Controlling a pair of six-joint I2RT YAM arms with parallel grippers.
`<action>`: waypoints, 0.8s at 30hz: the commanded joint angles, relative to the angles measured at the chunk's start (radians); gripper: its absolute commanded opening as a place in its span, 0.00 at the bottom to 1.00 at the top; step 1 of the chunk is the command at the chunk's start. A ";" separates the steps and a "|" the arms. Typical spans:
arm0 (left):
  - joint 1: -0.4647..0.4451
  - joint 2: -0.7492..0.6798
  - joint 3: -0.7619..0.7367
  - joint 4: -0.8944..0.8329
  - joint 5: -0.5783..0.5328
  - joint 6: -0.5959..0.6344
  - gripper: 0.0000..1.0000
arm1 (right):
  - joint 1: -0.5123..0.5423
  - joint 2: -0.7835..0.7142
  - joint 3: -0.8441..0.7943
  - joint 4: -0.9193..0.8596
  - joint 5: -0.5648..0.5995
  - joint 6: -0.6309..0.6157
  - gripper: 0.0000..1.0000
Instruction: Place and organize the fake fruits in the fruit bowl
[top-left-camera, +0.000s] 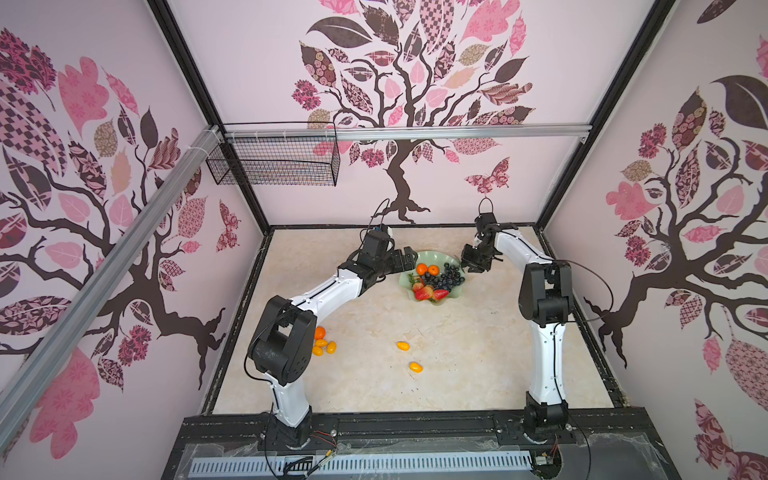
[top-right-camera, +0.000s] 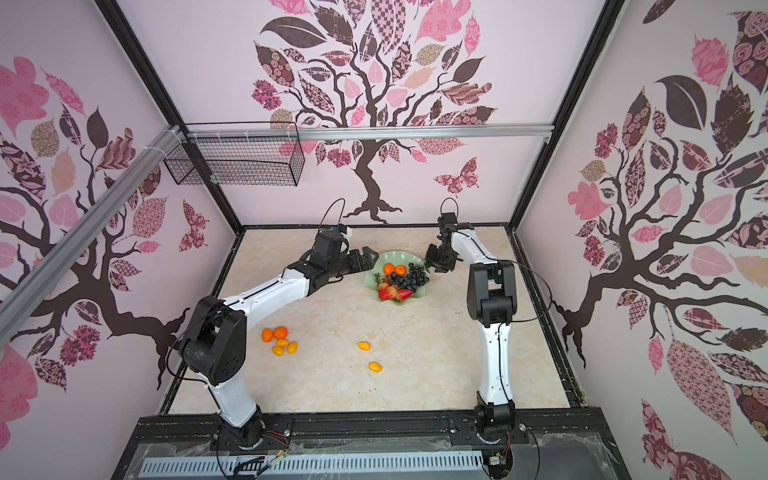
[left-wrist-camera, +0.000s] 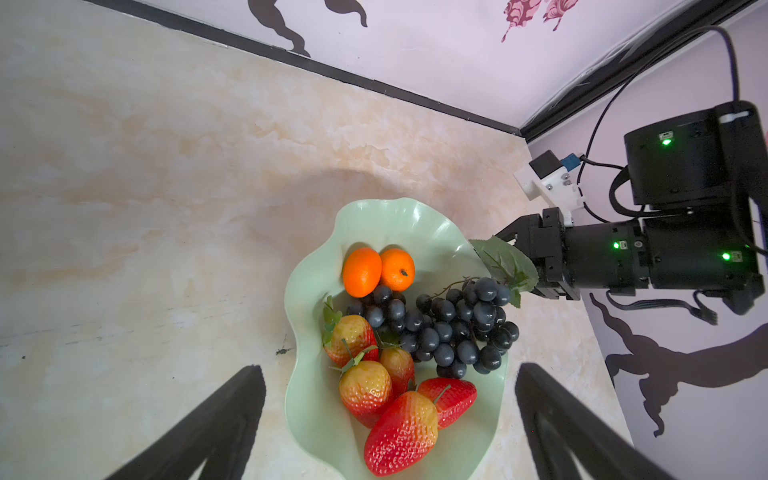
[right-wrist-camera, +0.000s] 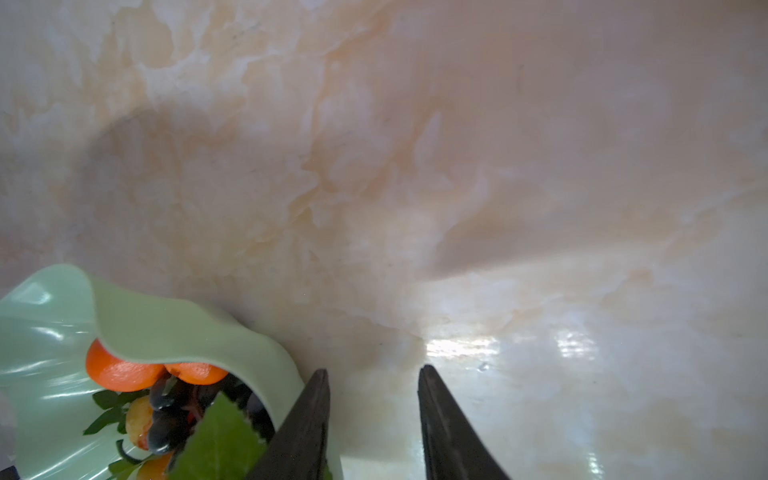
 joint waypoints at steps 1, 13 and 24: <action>0.012 -0.032 0.024 -0.012 -0.020 0.015 0.98 | 0.031 0.048 0.044 -0.039 -0.042 -0.017 0.39; 0.055 -0.033 0.021 -0.033 -0.016 0.004 0.98 | 0.110 0.089 0.138 -0.093 -0.077 -0.051 0.39; 0.105 -0.066 0.019 -0.078 -0.092 -0.032 0.98 | 0.144 0.070 0.242 -0.183 0.034 -0.085 0.43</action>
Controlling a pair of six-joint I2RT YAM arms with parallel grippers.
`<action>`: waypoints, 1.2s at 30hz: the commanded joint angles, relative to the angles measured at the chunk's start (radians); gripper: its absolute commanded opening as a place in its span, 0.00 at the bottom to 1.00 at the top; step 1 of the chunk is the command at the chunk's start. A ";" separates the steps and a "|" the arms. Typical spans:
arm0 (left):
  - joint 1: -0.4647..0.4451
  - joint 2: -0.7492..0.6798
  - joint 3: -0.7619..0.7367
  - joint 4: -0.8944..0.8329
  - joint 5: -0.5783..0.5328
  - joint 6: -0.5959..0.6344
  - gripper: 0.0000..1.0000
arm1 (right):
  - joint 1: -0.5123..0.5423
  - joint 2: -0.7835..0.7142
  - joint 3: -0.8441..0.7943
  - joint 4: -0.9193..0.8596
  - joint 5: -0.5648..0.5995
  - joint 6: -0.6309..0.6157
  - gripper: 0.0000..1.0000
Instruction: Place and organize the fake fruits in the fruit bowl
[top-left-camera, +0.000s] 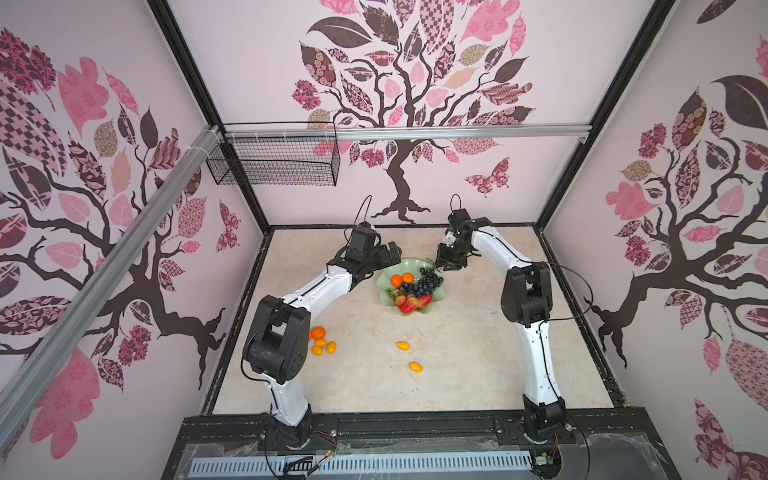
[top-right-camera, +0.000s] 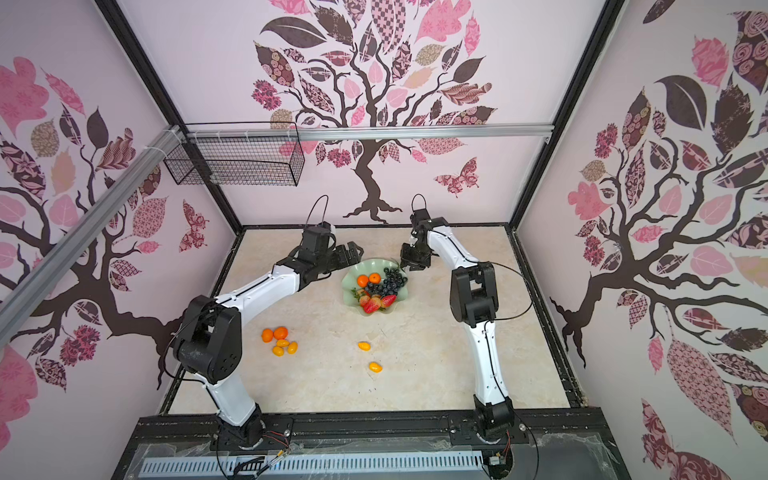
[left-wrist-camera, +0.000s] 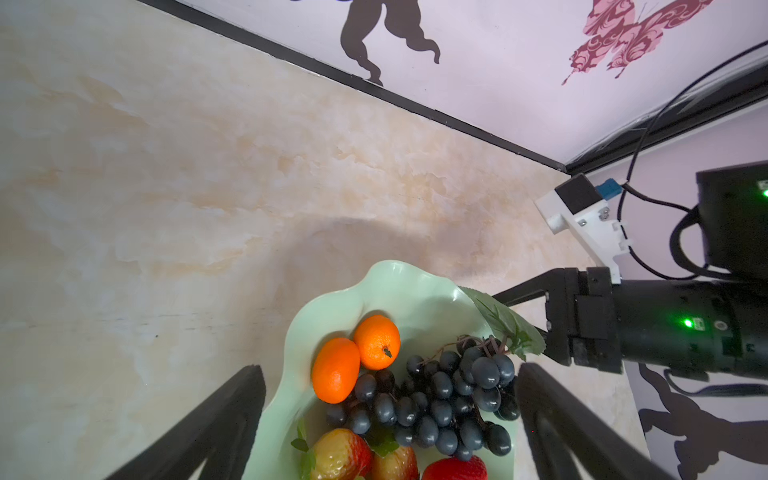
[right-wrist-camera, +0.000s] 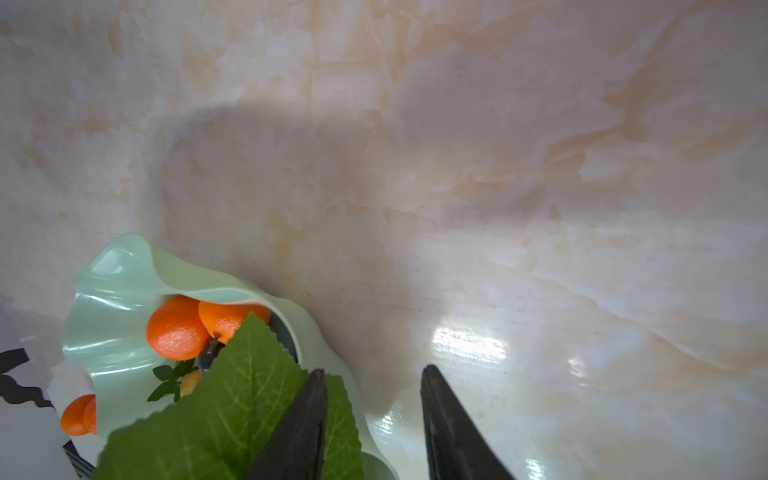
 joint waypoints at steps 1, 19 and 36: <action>0.017 -0.056 0.019 -0.034 -0.062 -0.010 0.98 | 0.000 -0.018 0.044 -0.062 0.126 -0.009 0.43; -0.065 -0.414 -0.040 -0.578 -0.294 0.141 0.98 | 0.024 -0.665 -0.786 0.432 0.262 0.169 0.49; -0.033 -0.923 -0.354 -0.837 -0.257 -0.020 0.98 | 0.612 -0.825 -1.069 0.696 0.409 0.324 0.49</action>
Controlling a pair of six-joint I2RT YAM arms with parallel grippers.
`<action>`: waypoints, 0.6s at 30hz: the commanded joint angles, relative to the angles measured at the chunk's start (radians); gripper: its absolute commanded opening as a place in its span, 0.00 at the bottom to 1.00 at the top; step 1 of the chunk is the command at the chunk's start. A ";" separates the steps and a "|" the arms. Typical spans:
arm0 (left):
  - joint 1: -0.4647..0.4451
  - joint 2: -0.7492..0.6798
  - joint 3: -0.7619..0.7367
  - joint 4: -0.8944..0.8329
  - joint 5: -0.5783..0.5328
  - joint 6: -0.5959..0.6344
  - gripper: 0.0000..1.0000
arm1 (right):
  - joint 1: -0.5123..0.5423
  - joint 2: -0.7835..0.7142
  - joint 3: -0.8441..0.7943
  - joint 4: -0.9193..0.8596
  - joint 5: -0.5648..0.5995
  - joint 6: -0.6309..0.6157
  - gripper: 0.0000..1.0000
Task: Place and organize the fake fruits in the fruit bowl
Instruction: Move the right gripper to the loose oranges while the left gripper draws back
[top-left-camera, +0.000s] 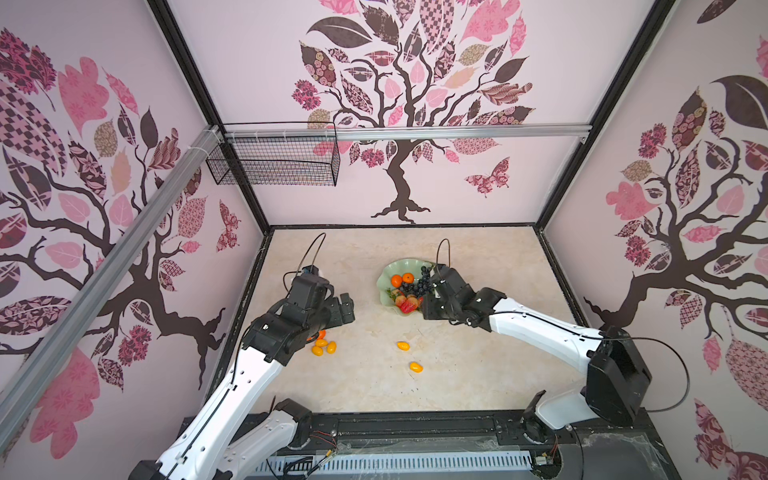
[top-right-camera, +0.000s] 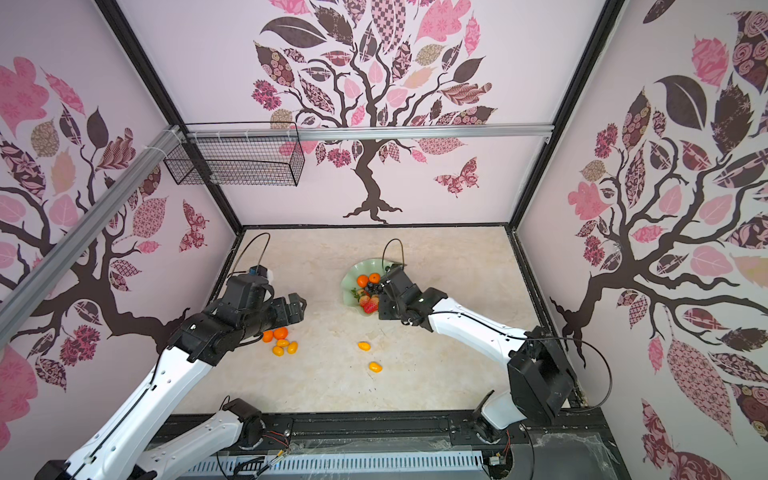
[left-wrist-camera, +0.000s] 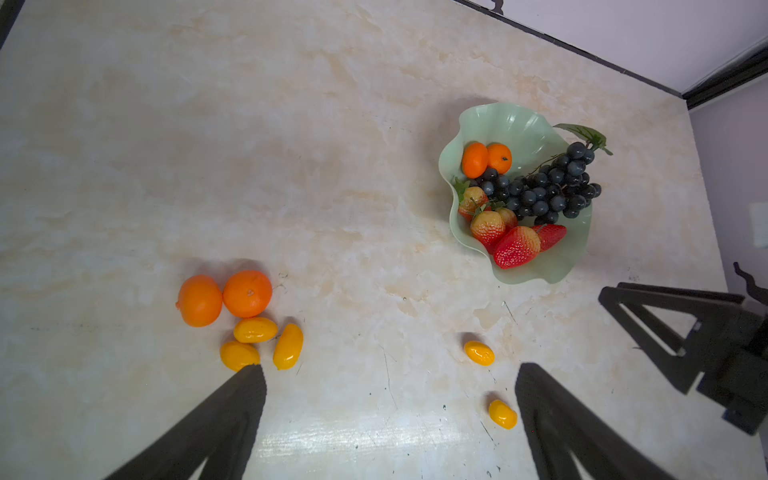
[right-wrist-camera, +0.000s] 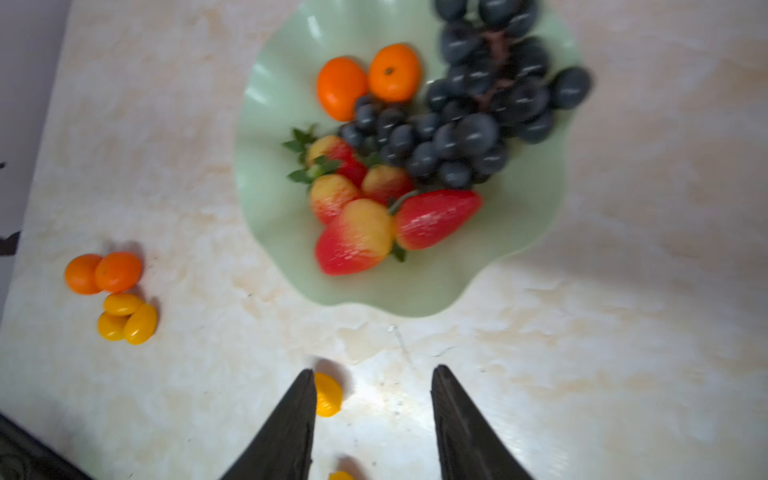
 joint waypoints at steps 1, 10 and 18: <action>0.017 -0.047 -0.039 -0.072 -0.037 -0.059 0.98 | 0.103 0.091 0.049 0.085 0.033 0.047 0.49; 0.289 -0.081 0.022 -0.182 0.016 -0.004 0.98 | 0.257 0.445 0.403 0.108 -0.113 0.059 0.49; 0.554 -0.065 -0.006 -0.129 0.285 -0.014 0.98 | 0.284 0.713 0.772 -0.024 -0.182 0.060 0.44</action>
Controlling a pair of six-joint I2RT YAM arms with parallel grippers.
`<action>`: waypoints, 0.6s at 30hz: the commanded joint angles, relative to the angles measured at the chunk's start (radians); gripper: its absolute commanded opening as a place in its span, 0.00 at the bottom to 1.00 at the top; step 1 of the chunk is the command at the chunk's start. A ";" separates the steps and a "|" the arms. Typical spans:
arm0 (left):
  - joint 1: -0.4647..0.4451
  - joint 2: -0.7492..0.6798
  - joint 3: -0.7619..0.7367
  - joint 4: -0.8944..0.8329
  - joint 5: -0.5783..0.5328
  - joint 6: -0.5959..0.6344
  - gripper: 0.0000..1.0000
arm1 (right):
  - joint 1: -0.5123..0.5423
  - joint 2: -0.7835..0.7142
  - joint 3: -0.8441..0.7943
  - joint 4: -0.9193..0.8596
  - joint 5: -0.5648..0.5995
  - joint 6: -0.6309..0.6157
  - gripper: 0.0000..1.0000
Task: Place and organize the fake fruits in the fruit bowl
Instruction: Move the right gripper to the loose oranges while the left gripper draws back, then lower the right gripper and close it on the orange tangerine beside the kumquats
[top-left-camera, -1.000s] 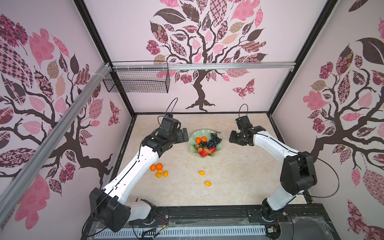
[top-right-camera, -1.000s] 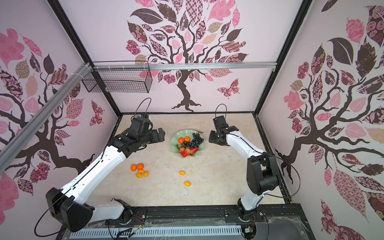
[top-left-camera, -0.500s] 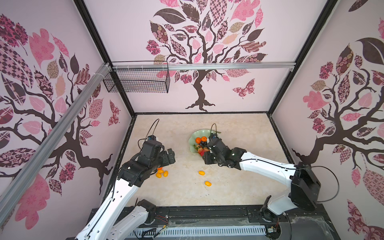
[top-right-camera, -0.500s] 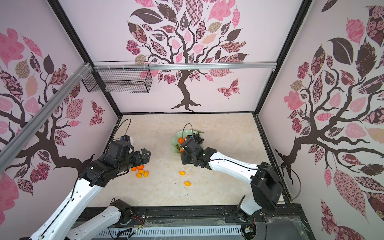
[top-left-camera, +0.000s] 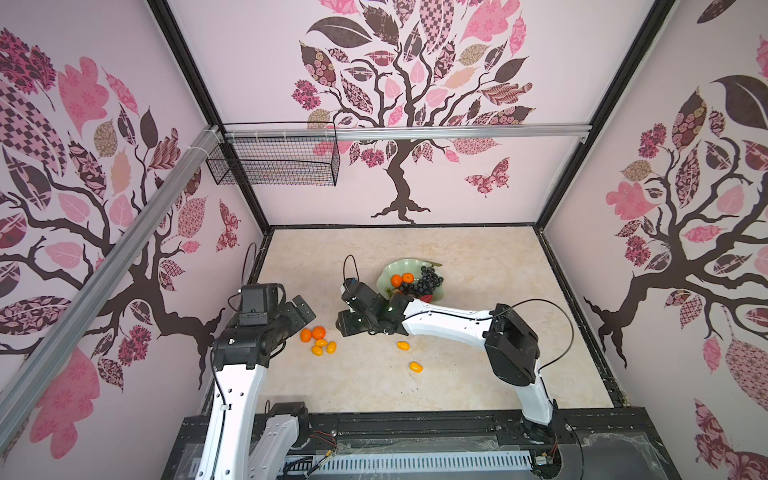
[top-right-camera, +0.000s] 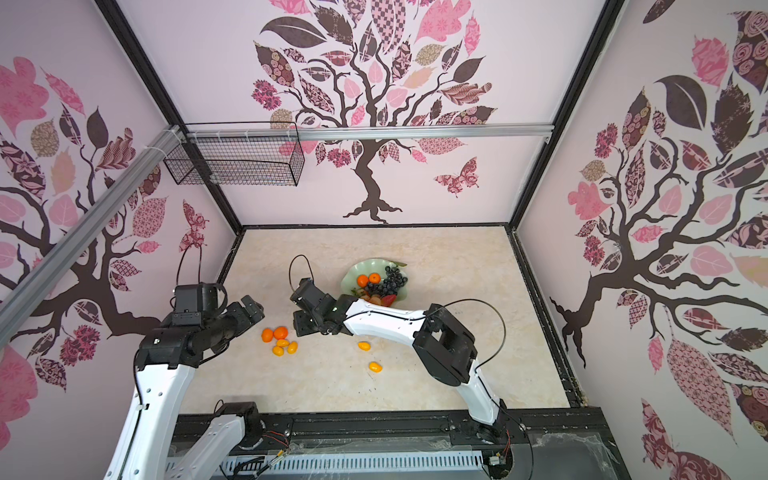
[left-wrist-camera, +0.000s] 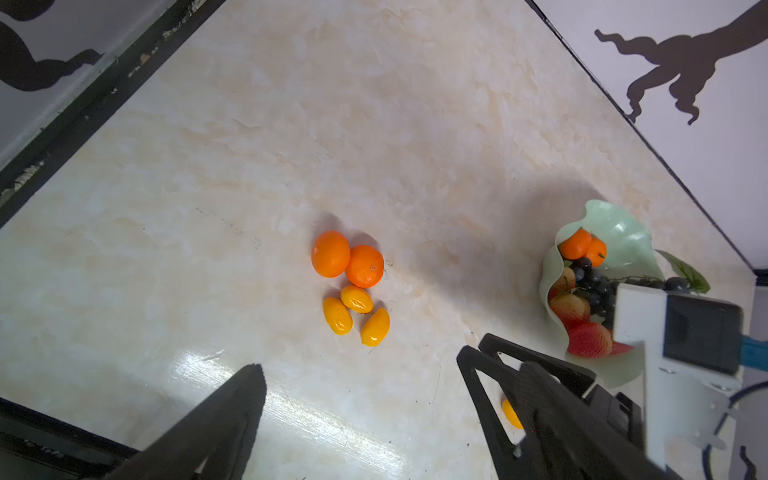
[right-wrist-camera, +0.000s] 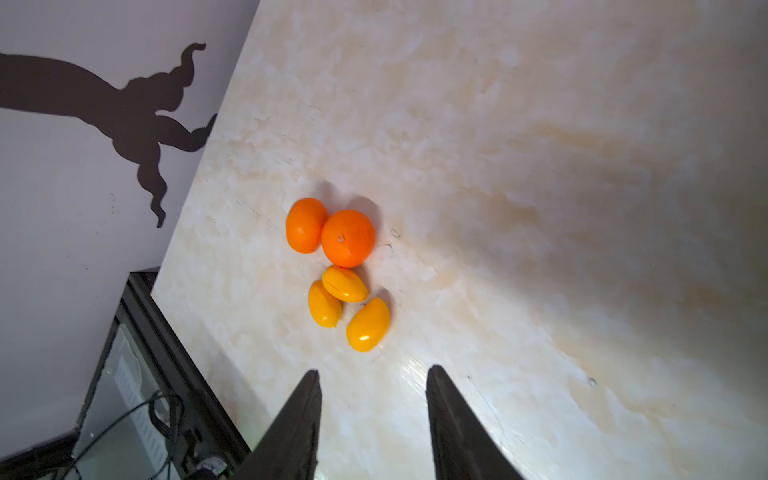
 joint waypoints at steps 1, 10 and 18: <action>0.050 0.007 -0.002 0.032 0.128 -0.008 0.98 | 0.012 0.115 0.155 -0.094 -0.048 0.007 0.45; 0.129 0.001 0.039 0.003 -0.028 -0.034 0.98 | 0.025 0.368 0.535 -0.267 0.000 -0.004 0.43; 0.147 0.020 0.042 0.027 -0.009 -0.026 0.98 | 0.025 0.523 0.705 -0.309 0.012 0.003 0.44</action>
